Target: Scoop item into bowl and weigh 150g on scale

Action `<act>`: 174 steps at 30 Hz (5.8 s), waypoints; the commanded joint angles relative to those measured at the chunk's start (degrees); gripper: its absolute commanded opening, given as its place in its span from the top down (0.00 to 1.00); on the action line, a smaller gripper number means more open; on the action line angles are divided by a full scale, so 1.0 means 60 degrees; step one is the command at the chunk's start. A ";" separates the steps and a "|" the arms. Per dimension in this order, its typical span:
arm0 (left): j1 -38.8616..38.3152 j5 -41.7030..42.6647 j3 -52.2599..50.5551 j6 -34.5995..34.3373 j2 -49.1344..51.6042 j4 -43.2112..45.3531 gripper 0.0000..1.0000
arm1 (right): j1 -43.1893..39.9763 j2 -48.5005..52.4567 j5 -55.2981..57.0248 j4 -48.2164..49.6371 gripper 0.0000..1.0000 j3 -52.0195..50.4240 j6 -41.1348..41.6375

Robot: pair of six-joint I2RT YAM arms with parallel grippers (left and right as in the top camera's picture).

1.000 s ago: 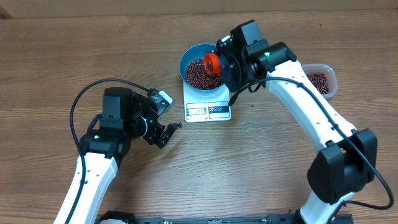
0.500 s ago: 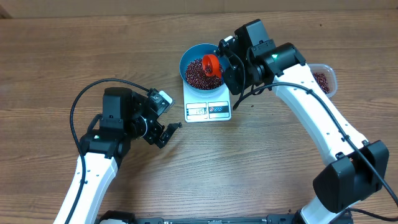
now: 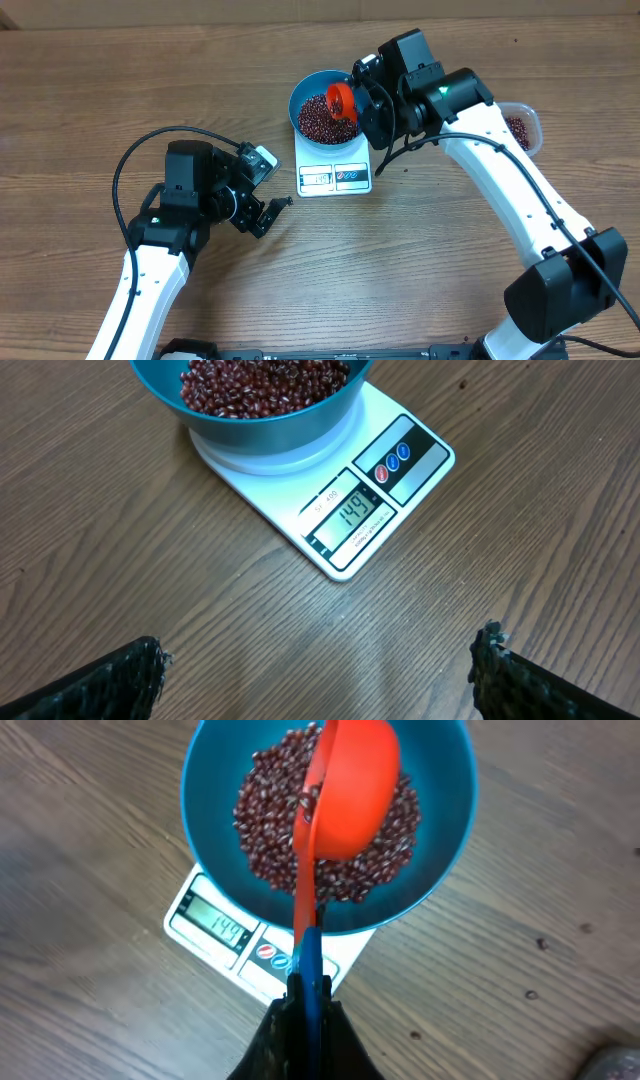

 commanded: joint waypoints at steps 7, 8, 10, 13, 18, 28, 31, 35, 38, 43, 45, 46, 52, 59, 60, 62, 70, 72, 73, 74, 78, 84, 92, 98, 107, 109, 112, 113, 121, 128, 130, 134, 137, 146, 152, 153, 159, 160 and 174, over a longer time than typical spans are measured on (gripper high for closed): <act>-0.0004 -0.0025 0.0007 -0.0091 -0.0004 0.0025 0.00 | 0.0656 -0.0382 0.2062 -0.0098 0.96 0.0634 0.0044; -0.0004 -0.0025 0.0007 -0.0091 -0.0004 0.0025 0.00 | 0.0805 -0.0382 0.2455 -0.0087 0.96 0.0634 0.0040; -0.0004 -0.0025 0.0007 -0.0091 -0.0004 0.0025 0.00 | 0.0980 -0.0382 0.2867 -0.0087 0.96 0.0634 0.0040; -0.0004 -0.0025 0.0007 -0.0091 -0.0004 0.0025 0.01 | 0.1071 -0.0382 0.2998 -0.0095 0.96 0.0634 0.0040; -0.0004 -0.0025 0.0007 -0.0091 -0.0004 0.0025 0.00 | 0.1082 -0.0382 0.3118 -0.0117 0.96 0.0634 0.0011; -0.0004 -0.0025 0.0007 -0.0091 -0.0004 0.0025 0.00 | 0.0634 -0.0382 0.1636 -0.0219 0.96 0.0634 0.0018; -0.0004 -0.0025 0.0007 -0.0091 -0.0004 0.0025 0.00 | 0.0510 -0.0382 0.1515 -0.0313 0.96 0.0634 0.0015; -0.0004 -0.0025 0.0007 -0.0091 -0.0004 0.0025 0.00 | 0.0463 -0.0382 0.1501 -0.0339 0.96 0.0634 0.0015; -0.0004 -0.0025 0.0007 -0.0091 -0.0004 0.0025 0.00 | 0.0463 -0.0382 0.1428 -0.0342 0.96 0.0634 0.0015; -0.0004 -0.0025 0.0007 -0.0091 -0.0004 0.0025 0.00 | 0.0452 -0.0382 0.1053 -0.0342 0.96 0.0634 0.0015; -0.0004 -0.0025 0.0007 -0.0091 -0.0004 0.0025 0.00 | 0.0415 -0.0382 0.0929 -0.0342 0.96 0.0634 0.0015; -0.0004 -0.0025 0.0007 -0.0091 -0.0004 0.0025 0.00 | 0.0368 -0.0382 0.0783 -0.0346 0.96 0.0634 0.0015; -0.0004 -0.0025 0.0007 -0.0091 -0.0004 0.0025 0.00 | -0.0018 -0.0382 -0.0317 -0.0342 0.96 0.0634 0.0007; -0.0004 -0.0025 0.0007 -0.0091 -0.0004 0.0025 0.00 | -0.0594 -0.0470 -0.1399 -0.0382 0.96 0.0634 0.0004; -0.0004 -0.0025 0.0007 -0.0091 -0.0004 0.0025 0.00 | -0.0645 -0.0492 -0.1490 -0.0379 0.96 0.0634 0.0000; -0.0004 -0.0025 0.0007 -0.0091 -0.0004 0.0025 0.00 | -0.0780 -0.0576 -0.1639 -0.0382 0.96 0.0634 0.0000; -0.0004 -0.0025 0.0007 -0.0091 -0.0004 0.0025 0.01 | -0.1300 -0.0918 -0.2208 -0.0517 0.96 0.0634 0.0000; -0.0004 -0.0025 0.0007 -0.0091 -0.0004 0.0025 0.00 | -0.1333 -0.0918 -0.2208 -0.0583 0.96 0.0634 0.0004; -0.0004 -0.0025 0.0007 -0.0091 -0.0004 0.0025 0.00 | -0.1341 -0.0918 -0.2208 -0.0619 0.96 0.0634 0.0004; -0.0004 -0.0025 0.0007 -0.0091 -0.0004 0.0025 0.00 | -0.1341 -0.0918 -0.2204 -0.0627 0.96 0.0634 0.0004; -0.0004 -0.0025 0.0007 -0.0091 -0.0004 0.0025 0.00 | -0.1341 -0.0918 -0.2204 -0.0627 0.96 0.0634 0.0007; -0.0004 -0.0025 0.0007 -0.0091 -0.0004 0.0025 0.01 | -0.1341 -0.0918 -0.2204 -0.0678 0.96 0.0634 0.0007; -0.0004 -0.0025 0.0007 -0.0091 -0.0004 0.0025 0.00 | -0.2448 -0.0958 -0.3898 -0.1920 0.96 0.0634 -0.0710; -0.0004 -0.0025 0.0007 -0.0091 -0.0004 0.0025 0.00 | -0.4441 -0.0998 -0.4743 -0.2962 0.96 0.0634 -0.1337; -0.0004 -0.0025 0.0007 -0.0091 -0.0004 0.0025 0.00 | -0.6754 -0.0994 -0.1723 -0.3581 0.96 0.0601 -0.0732; -0.0004 -0.0025 0.0007 -0.0091 -0.0004 0.0025 0.00 | -0.6670 -0.0994 -0.0175 -0.3523 0.96 0.0601 -0.0062; -0.0004 -0.0025 0.0007 -0.0091 -0.0004 0.0025 0.00 | -0.6328 -0.0994 0.1180 -0.3526 0.96 0.0601 0.0342; -0.0004 -0.0025 0.0007 -0.0091 -0.0004 0.0025 0.00 | -0.6036 -0.0994 0.1596 -0.3523 0.96 0.0601 0.0459; -0.0004 -0.0025 0.0007 -0.0091 -0.0004 0.0025 0.01 | -0.3745 -0.0987 0.6069 -0.3639 0.96 0.0543 0.1468; -0.0004 -0.0025 0.0007 -0.0091 -0.0004 0.0025 0.01 | -0.3432 -0.0987 0.6073 -0.3657 0.96 0.0543 0.1475; -0.0004 -0.0025 0.0007 -0.0091 -0.0004 0.0025 0.00 | -0.3421 -0.0987 0.4849 -0.3544 0.96 0.0623 0.1362; -0.0004 -0.0025 0.0007 -0.0091 -0.0004 0.0025 0.00 | -0.3177 -0.0991 0.3217 -0.3461 0.96 0.1137 0.0674; -0.0004 -0.0025 0.0007 -0.0091 -0.0004 0.0025 0.01 | -0.2750 -0.0998 0.2357 -0.3370 0.96 0.1945 0.0634; -0.0004 -0.0025 0.0007 -0.0091 -0.0004 0.0025 0.00 | -0.0601 -0.0390 -0.0109 -0.2215 0.97 0.2291 -0.0266; -0.0004 -0.0025 0.0007 -0.0091 -0.0004 0.0025 0.00 | 0.0142 0.0616 0.0499 -0.2197 0.96 0.2291 -0.0248; -0.0004 -0.0025 0.0007 -0.0091 -0.0004 0.0025 0.00 | 0.0197 0.0707 0.0619 -0.2211 0.96 0.2291 -0.0248; -0.0004 -0.0025 0.0007 -0.0091 -0.0004 0.0025 0.00 | 0.0699 0.1563 0.1224 -0.2215 0.96 0.2273 -0.0204; -0.0004 -0.0025 0.0007 -0.0091 -0.0004 0.0025 0.00 | 0.0736 0.1683 0.1359 -0.2208 0.96 0.2273 -0.0164; -0.0004 -0.0025 0.0007 -0.0091 -0.0004 0.0025 0.00 | 0.0805 0.2215 0.2339 -0.1457 0.96 0.2273 0.0284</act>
